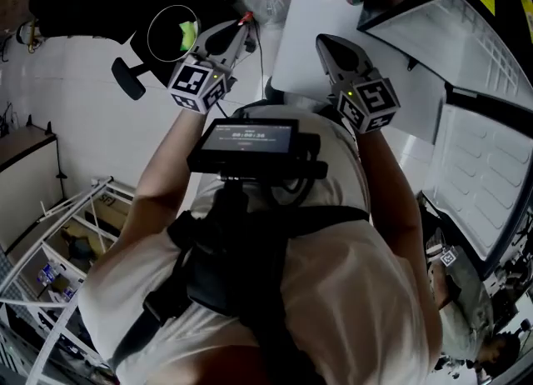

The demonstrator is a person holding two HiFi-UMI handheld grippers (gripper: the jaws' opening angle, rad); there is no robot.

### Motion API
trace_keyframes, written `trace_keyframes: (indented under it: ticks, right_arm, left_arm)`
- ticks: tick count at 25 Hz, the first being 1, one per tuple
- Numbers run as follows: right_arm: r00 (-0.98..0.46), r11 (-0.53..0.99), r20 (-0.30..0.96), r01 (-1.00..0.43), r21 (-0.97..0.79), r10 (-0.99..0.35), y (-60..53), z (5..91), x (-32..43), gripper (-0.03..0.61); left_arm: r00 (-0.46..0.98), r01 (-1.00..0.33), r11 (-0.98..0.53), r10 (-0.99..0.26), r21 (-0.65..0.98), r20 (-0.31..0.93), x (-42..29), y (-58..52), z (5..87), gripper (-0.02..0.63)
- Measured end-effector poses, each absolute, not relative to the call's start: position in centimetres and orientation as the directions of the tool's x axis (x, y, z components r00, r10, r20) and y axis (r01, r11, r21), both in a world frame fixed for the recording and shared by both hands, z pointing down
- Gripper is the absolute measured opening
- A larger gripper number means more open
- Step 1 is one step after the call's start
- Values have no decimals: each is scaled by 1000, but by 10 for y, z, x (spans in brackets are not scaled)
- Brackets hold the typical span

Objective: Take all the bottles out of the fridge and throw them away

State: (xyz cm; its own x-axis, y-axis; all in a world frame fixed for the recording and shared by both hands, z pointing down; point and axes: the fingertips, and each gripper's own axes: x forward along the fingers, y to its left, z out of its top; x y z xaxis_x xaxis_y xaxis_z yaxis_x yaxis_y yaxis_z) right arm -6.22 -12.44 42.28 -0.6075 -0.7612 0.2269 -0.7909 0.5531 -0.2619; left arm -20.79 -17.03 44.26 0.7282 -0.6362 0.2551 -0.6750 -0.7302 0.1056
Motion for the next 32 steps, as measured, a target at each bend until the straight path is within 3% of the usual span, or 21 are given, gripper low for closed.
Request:
trace_keyframes:
  ticks: [18, 32]
  right_arm:
    - [-746, 697, 282, -665, -268, -603, -155, 442, -179, -8]
    - [-780, 730, 296, -622, -283, -551, -173, 445, -209, -8]
  left_arm:
    - [449, -892, -440, -843, 99, 297, -396, -184, 471, 43]
    - [281, -951, -308, -874, -5, 397, -481, -231, 511, 43]
